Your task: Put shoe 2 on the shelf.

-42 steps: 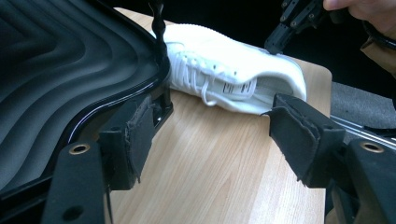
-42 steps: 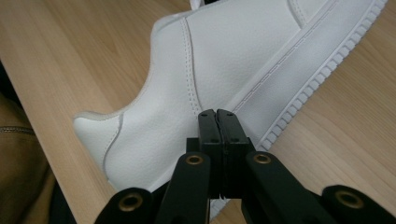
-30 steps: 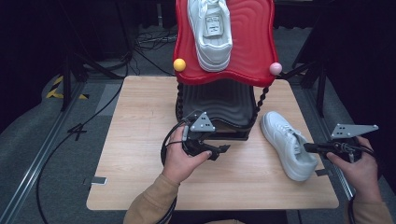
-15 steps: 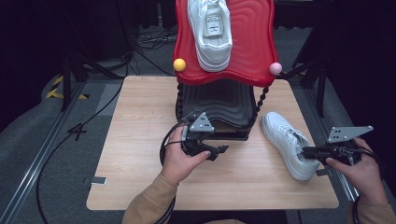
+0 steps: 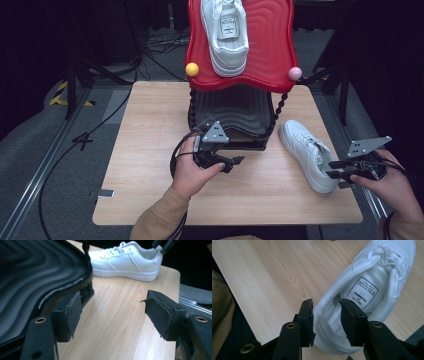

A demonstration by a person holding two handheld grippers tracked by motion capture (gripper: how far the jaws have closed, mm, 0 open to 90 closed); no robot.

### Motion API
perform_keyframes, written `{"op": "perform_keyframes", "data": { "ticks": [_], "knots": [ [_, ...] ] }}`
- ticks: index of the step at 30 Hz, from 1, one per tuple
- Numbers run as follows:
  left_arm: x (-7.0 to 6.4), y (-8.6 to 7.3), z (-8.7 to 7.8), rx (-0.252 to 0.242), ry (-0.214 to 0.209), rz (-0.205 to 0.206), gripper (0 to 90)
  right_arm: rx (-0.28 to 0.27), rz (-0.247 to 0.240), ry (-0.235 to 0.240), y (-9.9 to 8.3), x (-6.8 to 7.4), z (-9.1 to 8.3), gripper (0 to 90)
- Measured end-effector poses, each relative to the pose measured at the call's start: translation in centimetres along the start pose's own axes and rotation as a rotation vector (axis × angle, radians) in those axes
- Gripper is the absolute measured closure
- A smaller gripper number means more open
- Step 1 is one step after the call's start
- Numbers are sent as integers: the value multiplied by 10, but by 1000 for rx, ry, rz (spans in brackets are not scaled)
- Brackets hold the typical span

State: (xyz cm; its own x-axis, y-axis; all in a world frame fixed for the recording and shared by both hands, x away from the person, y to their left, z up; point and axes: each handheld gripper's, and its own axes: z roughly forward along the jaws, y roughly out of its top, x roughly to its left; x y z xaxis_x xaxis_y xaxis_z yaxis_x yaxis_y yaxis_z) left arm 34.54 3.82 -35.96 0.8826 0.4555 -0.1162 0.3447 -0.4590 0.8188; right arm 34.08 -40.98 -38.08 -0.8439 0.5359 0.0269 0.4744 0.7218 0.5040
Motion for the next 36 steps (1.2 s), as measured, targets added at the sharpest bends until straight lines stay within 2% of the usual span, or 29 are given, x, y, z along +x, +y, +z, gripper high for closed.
{"op": "perform_keyframes", "data": {
  "ticks": [5,9,10,13,15,20,21,23,24,26,27,29,30,31,32,36],
  "knots": [
    [1,-1,1,7,4,-7,304,57,-6,19,-4,-4,9,623],
    [1,-1,1,9,4,-7,304,80,-12,48,-4,-4,15,671],
    [1,-1,0,9,2,-7,305,90,-16,60,-4,-3,16,714],
    [2,-1,0,9,3,-7,304,94,-11,55,-2,-1,16,739],
    [2,-1,0,12,3,-7,304,62,-12,71,2,1,17,754],
    [2,-1,1,18,1,-7,304,37,-3,106,17,11,27,766],
    [2,-1,1,19,1,-8,304,38,4,127,21,15,33,755],
    [2,-2,1,20,2,-8,304,49,35,138,22,15,35,664],
    [2,-2,1,20,1,-9,304,63,55,151,21,15,38,641],
    [2,-2,1,21,2,-10,303,76,42,143,21,16,41,637],
    [2,-2,1,22,1,-11,303,111,30,132,21,16,48,631],
    [1,-2,1,25,1,-12,303,132,21,130,22,16,53,635],
    [2,-3,1,30,0,-9,303,186,-4,140,25,18,63,644],
    [2,-3,1,30,0,-9,303,186,-4,140,25,18,63,644],
    [3,-3,0,32,3,-13,303,243,-27,119,28,20,68,683],
    [4,-4,-2,28,8,-22,304,255,-33,126,30,20,69,695]
  ]
}}
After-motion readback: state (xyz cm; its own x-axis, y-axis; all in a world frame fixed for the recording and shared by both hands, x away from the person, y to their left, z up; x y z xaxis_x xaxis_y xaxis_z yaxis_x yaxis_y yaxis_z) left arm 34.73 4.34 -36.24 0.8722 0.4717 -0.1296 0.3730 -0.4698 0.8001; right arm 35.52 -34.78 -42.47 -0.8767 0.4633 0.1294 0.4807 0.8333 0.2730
